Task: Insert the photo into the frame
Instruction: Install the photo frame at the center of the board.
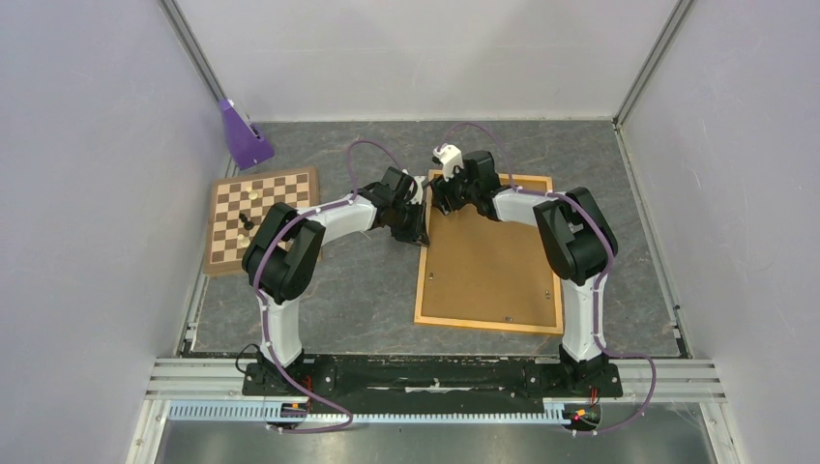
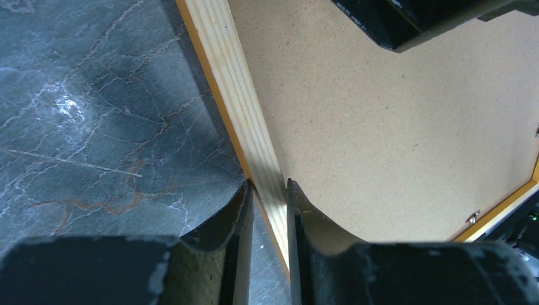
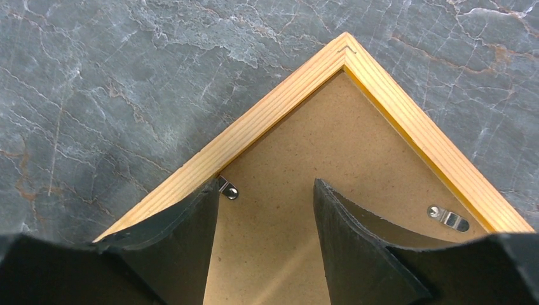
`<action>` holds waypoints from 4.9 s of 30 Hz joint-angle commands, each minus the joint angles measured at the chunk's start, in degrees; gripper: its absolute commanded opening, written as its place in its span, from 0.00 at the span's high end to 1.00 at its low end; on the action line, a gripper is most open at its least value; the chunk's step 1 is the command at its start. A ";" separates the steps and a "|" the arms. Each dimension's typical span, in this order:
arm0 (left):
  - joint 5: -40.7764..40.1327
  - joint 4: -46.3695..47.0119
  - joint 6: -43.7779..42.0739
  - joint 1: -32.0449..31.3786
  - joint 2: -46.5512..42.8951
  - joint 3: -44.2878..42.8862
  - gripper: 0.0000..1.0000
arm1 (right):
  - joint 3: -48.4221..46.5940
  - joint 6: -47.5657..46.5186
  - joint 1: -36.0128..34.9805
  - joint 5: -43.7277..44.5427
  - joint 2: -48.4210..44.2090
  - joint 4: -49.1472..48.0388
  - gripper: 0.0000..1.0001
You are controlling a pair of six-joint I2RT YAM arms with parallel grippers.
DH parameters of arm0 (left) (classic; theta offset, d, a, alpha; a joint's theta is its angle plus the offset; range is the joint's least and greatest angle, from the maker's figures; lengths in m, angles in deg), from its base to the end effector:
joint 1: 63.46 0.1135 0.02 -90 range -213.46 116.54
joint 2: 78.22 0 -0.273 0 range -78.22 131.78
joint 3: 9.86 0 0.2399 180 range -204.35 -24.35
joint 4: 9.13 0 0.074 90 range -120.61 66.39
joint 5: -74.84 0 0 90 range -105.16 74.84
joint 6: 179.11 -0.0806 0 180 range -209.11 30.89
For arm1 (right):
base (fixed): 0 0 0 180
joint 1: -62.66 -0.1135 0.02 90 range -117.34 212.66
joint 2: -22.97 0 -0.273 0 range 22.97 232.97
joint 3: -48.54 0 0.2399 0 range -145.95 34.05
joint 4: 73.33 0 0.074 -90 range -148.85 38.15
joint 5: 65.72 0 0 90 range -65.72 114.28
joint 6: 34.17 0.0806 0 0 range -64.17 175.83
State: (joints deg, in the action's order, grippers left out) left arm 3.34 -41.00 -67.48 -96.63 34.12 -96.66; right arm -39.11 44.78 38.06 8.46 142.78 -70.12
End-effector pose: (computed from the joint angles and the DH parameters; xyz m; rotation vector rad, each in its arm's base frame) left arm 0.3386 -0.2519 0.1358 0.3970 2.6581 -0.7493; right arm 0.4295 0.2208 0.1350 -0.8196 2.0357 0.4354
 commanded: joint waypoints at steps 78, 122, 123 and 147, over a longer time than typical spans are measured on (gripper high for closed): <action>3.29 1.12 2.56 2.05 0.28 1.21 0.98 | 35.94 -8.46 -7.43 -14.19 -27.57 -3.06 0.39; 5.32 1.57 2.54 2.05 0.17 1.58 0.98 | 35.45 -12.42 -17.68 -1.89 -24.26 -5.14 0.42; 5.32 1.57 2.54 2.03 0.19 1.61 0.98 | 35.46 -12.41 -17.76 -2.03 -24.26 -5.10 0.43; 5.32 1.31 2.41 2.05 0.68 1.30 0.98 | 36.36 -16.28 -18.99 -3.37 -25.46 -4.42 0.44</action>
State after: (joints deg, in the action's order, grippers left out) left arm 7.47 -38.90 -65.03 -94.71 34.16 -95.41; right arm -3.75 29.72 19.87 5.23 116.79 -78.44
